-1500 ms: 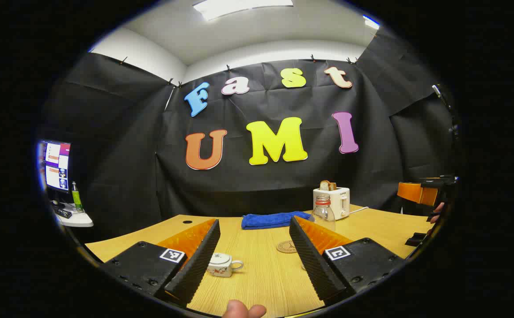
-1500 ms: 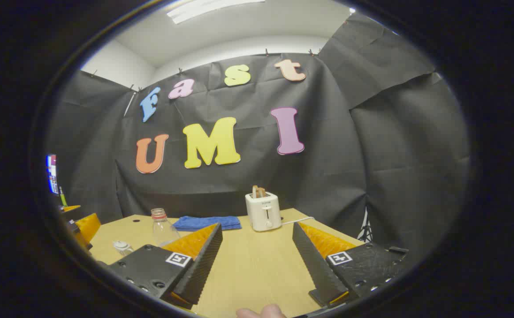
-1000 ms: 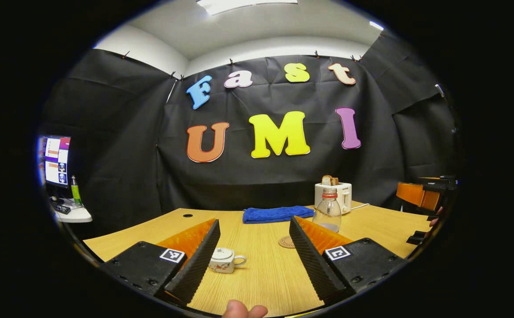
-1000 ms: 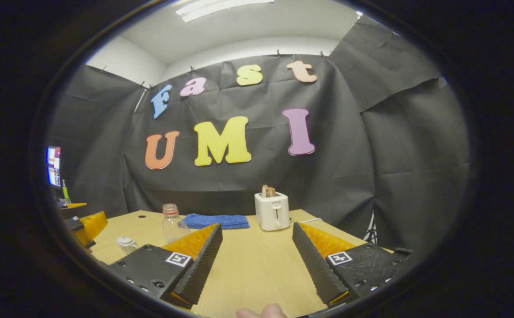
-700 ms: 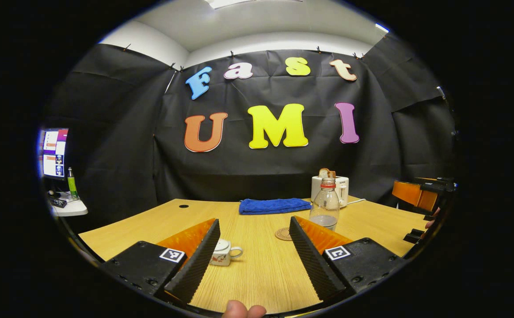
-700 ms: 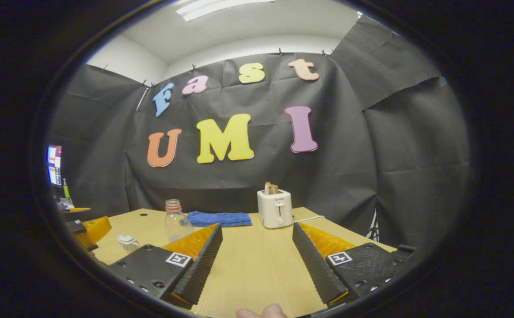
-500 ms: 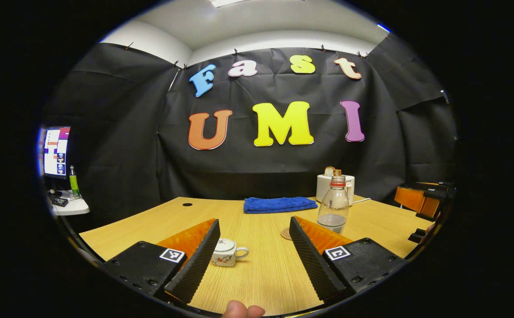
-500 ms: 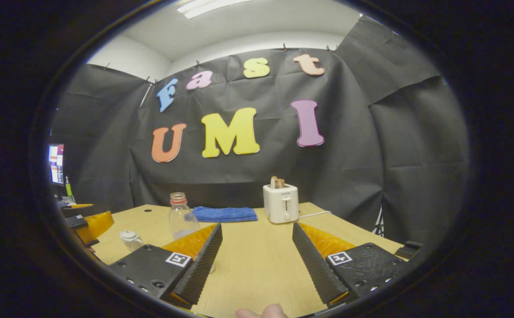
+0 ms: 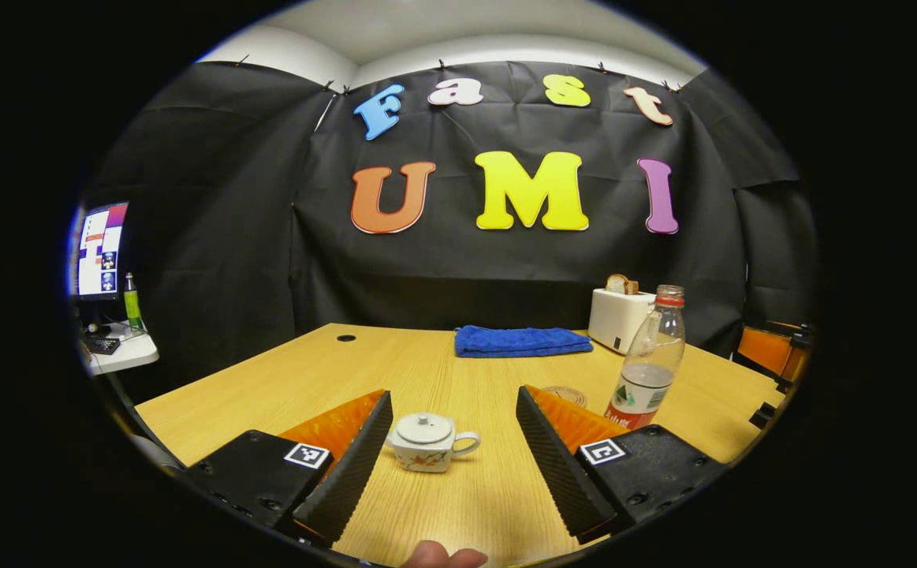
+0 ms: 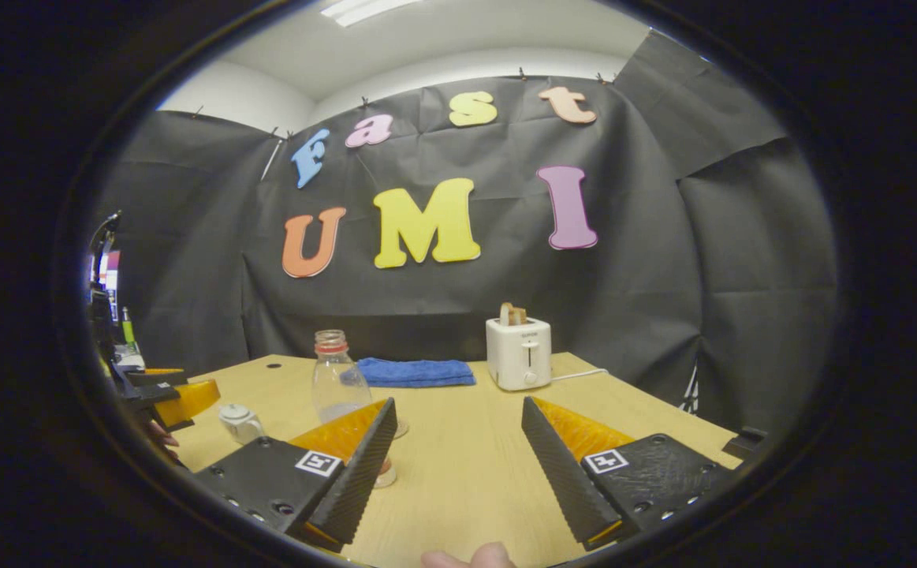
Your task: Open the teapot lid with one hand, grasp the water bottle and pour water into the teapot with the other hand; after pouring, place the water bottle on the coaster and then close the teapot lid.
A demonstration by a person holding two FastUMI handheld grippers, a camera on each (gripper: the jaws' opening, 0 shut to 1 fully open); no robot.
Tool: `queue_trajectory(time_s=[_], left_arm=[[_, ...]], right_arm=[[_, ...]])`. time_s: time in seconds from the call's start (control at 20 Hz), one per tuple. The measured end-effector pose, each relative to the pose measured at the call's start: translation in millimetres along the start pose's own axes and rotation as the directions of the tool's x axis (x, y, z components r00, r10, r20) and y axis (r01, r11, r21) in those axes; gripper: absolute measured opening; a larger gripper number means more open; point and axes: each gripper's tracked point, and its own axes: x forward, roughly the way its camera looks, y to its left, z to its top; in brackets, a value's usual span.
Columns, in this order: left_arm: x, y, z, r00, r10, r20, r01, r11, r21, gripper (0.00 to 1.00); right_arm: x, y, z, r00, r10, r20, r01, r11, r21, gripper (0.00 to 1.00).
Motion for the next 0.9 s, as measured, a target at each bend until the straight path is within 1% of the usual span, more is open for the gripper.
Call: queue_trajectory(time_s=[0.05, 0.1, 0.15, 0.2, 0.25, 0.35, 0.4, 0.45, 0.5, 0.55, 0.6, 0.65, 0.7, 0.85, 0.9], left_arm=[[3, 2, -4, 1.000, 0.005, -0.014, -0.005, 1.000, 0.002, 0.99], [9, 6, -9, 0.999, 0.011, -0.038, -0.011, 1.000, 0.003, 0.99], [17, 11, -17, 0.998, 0.012, -0.060, -0.012, 1.000, 0.005, 0.99], [24, 14, -21, 0.997, 0.018, -0.079, -0.017, 1.000, 0.007, 0.98], [29, 15, -25, 0.996, 0.020, -0.092, -0.019, 1.000, 0.008, 0.98], [39, 18, -30, 0.993, 0.025, -0.113, -0.025, 1.000, 0.004, 0.96], [44, 22, -32, 0.992, 0.033, -0.121, -0.033, 0.999, 0.003, 0.92], [49, 23, -34, 0.991, 0.037, -0.132, -0.037, 0.999, 0.001, 0.90], [53, 23, -37, 0.989, 0.036, -0.144, -0.037, 0.999, -0.003, 0.84], [56, 23, -40, 0.987, 0.035, -0.158, -0.036, 0.999, -0.005, 0.81], [58, 24, -44, 0.984, 0.035, -0.173, -0.037, 0.999, -0.005, 0.74], [59, 23, -48, 0.982, 0.034, -0.188, -0.035, 0.999, 0.000, 0.71], [60, 24, -52, 0.979, 0.038, -0.199, -0.037, 0.999, 0.009, 0.65], [64, 25, -48, 0.982, 0.046, -0.182, -0.037, 0.998, 0.053, 0.57], [65, 26, -49, 0.983, 0.051, -0.178, -0.040, 0.997, 0.067, 0.48]], right_arm=[[1, 1, -4, 1.000, 0.002, -0.009, -0.002, 1.000, 0.001, 0.92], [2, 2, -7, 1.000, 0.005, -0.022, -0.005, 1.000, 0.002, 0.96], [4, 1, -11, 1.000, 0.004, -0.028, -0.004, 1.000, 0.000, 0.92], [5, -1, -11, 0.999, -0.007, -0.031, 0.006, 1.000, -0.006, 0.95], [7, -4, -12, 0.999, -0.015, -0.033, 0.015, 1.000, -0.012, 0.96], [8, -5, -14, 0.999, -0.021, -0.038, 0.021, 1.000, -0.017, 0.96], [9, -5, -13, 0.999, -0.023, -0.040, 0.022, 1.000, -0.018, 0.96], [10, -6, -15, 0.999, -0.026, -0.042, 0.026, 0.999, -0.020, 0.95], [11, -8, -17, 0.998, -0.030, -0.047, 0.029, 0.999, -0.020, 0.95], [11, -9, -20, 0.998, -0.032, -0.055, 0.031, 0.999, -0.020, 0.95], [12, -10, -23, 0.997, -0.033, -0.064, 0.032, 0.999, -0.019, 0.96], [12, -11, -25, 0.997, -0.035, -0.071, 0.033, 0.999, -0.019, 0.96], [14, -13, -26, 0.996, -0.039, -0.075, 0.038, 0.999, -0.018, 0.95], [15, -15, -26, 0.996, -0.045, -0.080, 0.044, 0.999, -0.011, 0.95], [16, -13, -27, 0.996, -0.040, -0.084, 0.039, 0.999, -0.012, 0.95]])
